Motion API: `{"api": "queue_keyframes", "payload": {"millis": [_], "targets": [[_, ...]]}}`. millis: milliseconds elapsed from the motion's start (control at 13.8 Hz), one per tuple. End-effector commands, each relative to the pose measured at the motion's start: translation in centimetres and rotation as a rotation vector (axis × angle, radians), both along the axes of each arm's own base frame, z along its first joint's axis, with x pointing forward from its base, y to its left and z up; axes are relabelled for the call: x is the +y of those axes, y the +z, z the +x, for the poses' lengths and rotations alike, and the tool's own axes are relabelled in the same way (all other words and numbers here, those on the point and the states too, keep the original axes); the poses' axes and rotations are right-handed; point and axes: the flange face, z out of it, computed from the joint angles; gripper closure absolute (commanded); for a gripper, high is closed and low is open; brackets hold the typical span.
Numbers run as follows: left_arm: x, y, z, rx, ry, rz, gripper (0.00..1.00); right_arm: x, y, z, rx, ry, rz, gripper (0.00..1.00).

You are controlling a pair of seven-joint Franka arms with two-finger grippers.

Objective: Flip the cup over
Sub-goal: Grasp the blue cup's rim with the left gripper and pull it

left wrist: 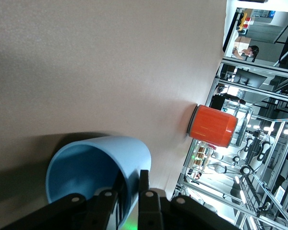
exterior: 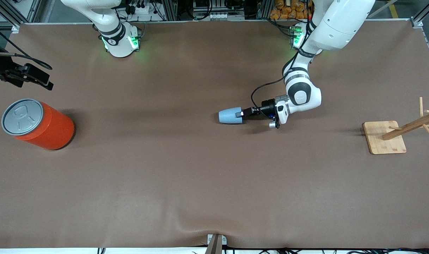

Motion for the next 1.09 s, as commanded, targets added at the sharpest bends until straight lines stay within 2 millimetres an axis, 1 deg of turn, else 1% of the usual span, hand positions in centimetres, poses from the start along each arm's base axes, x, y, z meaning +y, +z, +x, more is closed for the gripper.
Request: {"api": "queue_keyframes", "payload": {"millis": [0, 290, 435, 580, 725, 1014], "targets": [[-0.3, -0.3, 0.4, -0.016, 0.014, 0.013, 1.00, -0.3, 0.2, -0.6, -0.014, -0.001, -0.005, 0.00], [-0.5, 0.7, 1.2, -0.032, 0.020, 0.004, 1.00, -0.4, 0.2, -0.4, -0.020, -0.004, -0.001, 0.00], [-0.8, 1.7, 2.0, -0.042, 0.028, -0.007, 1.00, -0.4, 0.7, -0.1, -0.029, 0.000, -0.012, 0.00], [-0.9, 3.1, 2.8, -0.013, 0.055, -0.009, 1.00, -0.5, 1.0, 0.0, -0.034, -0.002, -0.016, 0.00], [-0.4, 4.4, 3.3, -0.005, 0.076, 0.022, 1.00, -0.2, 0.9, 0.0, -0.031, 0.003, -0.021, 0.00], [0.1, 6.0, 4.0, 0.012, 0.078, 0.066, 1.00, 0.2, 1.3, -0.1, -0.037, 0.017, -0.071, 0.00]]}}
